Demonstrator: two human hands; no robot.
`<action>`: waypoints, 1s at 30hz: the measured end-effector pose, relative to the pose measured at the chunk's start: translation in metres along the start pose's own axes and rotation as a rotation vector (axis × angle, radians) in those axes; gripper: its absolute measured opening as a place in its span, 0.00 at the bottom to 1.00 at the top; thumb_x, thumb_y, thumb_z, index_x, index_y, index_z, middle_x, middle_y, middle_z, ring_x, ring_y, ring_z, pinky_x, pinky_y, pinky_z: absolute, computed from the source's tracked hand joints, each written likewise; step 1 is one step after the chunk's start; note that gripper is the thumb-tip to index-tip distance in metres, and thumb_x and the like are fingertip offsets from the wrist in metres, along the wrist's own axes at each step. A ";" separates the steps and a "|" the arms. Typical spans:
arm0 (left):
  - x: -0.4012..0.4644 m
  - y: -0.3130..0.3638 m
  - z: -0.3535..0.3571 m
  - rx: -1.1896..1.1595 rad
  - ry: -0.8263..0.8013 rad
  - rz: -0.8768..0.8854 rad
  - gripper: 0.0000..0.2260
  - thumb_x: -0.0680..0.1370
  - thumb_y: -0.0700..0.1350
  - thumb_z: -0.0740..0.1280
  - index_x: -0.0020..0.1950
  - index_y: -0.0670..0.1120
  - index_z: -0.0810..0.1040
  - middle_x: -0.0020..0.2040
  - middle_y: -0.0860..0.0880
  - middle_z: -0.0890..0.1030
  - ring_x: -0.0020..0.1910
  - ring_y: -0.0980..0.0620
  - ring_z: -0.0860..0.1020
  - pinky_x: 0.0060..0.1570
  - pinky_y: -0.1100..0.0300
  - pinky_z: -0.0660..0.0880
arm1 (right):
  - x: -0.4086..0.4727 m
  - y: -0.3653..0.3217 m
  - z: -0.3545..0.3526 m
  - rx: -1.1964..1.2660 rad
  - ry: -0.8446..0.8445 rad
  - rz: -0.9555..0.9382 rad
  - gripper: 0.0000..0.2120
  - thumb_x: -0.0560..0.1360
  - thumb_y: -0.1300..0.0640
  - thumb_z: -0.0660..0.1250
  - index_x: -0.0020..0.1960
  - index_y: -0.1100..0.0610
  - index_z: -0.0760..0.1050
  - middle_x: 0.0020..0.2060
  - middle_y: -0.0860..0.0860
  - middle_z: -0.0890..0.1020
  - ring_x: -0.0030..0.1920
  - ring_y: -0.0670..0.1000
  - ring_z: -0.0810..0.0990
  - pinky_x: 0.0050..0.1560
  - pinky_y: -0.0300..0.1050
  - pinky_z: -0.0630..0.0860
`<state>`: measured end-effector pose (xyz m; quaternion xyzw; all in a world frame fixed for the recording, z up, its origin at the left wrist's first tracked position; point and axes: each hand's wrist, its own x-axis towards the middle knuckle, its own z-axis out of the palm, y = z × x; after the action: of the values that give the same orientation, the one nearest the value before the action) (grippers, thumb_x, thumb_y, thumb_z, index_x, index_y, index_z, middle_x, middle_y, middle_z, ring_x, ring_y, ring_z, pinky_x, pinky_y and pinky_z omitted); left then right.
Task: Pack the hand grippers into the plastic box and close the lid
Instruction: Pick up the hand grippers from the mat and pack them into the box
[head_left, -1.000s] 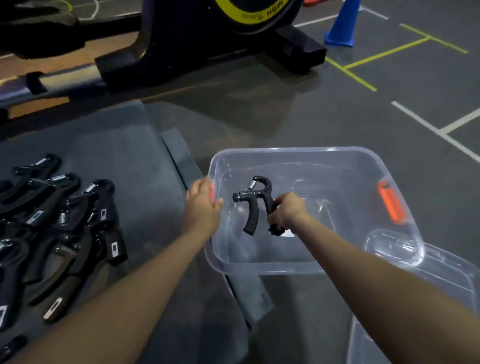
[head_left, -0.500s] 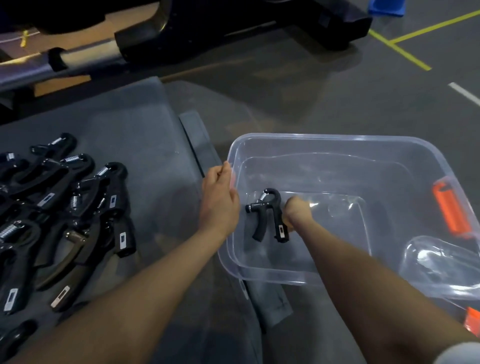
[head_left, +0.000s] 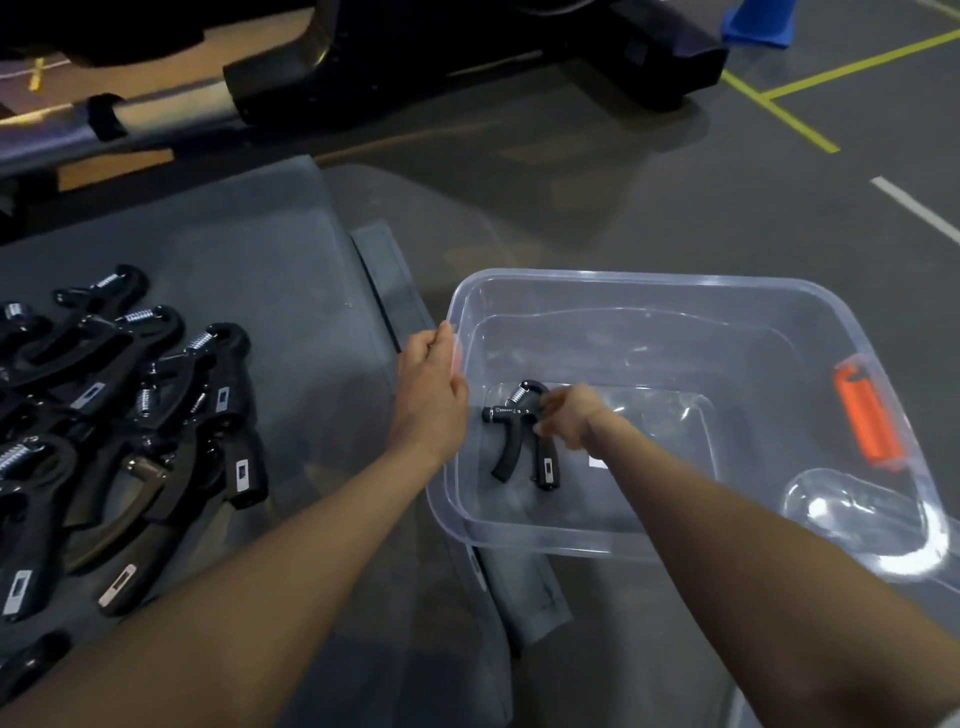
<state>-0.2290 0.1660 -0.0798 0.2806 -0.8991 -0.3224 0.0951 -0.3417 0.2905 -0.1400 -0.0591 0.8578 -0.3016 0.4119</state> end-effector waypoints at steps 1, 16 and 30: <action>0.000 0.001 -0.004 -0.018 -0.026 -0.006 0.24 0.78 0.39 0.58 0.74 0.46 0.61 0.68 0.47 0.65 0.66 0.50 0.67 0.63 0.64 0.63 | -0.006 -0.009 -0.003 -0.006 0.065 -0.055 0.19 0.70 0.65 0.71 0.61 0.63 0.77 0.48 0.56 0.80 0.48 0.53 0.78 0.49 0.45 0.77; -0.087 -0.071 -0.166 0.015 0.041 -0.141 0.17 0.76 0.40 0.65 0.66 0.42 0.72 0.63 0.43 0.73 0.62 0.45 0.74 0.64 0.54 0.70 | -0.140 -0.167 0.064 0.085 0.164 -0.414 0.11 0.72 0.60 0.72 0.54 0.60 0.77 0.43 0.54 0.75 0.44 0.49 0.71 0.41 0.37 0.67; -0.125 -0.182 -0.198 -0.006 0.060 -0.313 0.17 0.76 0.41 0.66 0.65 0.44 0.73 0.63 0.46 0.72 0.62 0.48 0.75 0.64 0.55 0.71 | -0.113 -0.166 0.210 0.095 0.016 -0.165 0.18 0.72 0.54 0.72 0.54 0.68 0.77 0.43 0.57 0.80 0.44 0.54 0.78 0.46 0.45 0.75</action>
<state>0.0242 0.0168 -0.0402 0.4263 -0.8401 -0.3276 0.0717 -0.1365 0.0971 -0.0712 -0.1076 0.8380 -0.3752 0.3812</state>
